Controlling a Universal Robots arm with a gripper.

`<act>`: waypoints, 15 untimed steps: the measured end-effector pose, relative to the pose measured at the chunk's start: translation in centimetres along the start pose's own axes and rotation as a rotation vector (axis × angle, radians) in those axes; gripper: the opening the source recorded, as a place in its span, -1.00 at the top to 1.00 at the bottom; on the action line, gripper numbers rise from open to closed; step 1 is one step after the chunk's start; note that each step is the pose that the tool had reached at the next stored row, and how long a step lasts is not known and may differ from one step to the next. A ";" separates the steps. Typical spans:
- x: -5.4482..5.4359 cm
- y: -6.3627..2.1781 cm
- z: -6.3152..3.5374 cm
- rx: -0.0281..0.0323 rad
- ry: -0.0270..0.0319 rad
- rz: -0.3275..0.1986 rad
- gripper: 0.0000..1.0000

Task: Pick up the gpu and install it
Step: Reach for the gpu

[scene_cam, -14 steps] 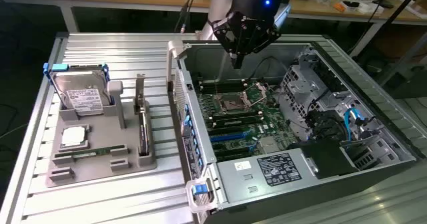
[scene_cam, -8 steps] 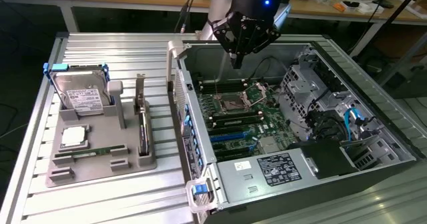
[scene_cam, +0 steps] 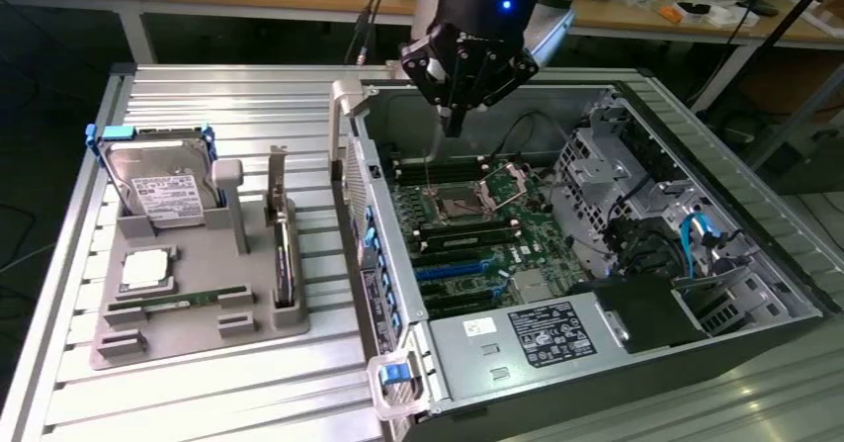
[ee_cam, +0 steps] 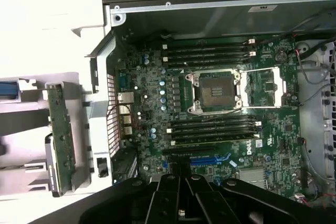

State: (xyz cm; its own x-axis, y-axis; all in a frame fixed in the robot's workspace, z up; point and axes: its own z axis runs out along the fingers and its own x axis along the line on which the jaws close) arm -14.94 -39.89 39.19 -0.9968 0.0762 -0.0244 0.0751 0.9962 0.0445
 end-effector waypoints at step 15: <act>7.8 -0.60 0.06 -0.0012 0.0068 0.000 0.79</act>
State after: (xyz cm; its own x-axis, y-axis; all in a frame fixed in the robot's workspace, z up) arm -22.74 -39.89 38.92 -0.9969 0.0764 -0.0176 0.0755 0.9961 0.0456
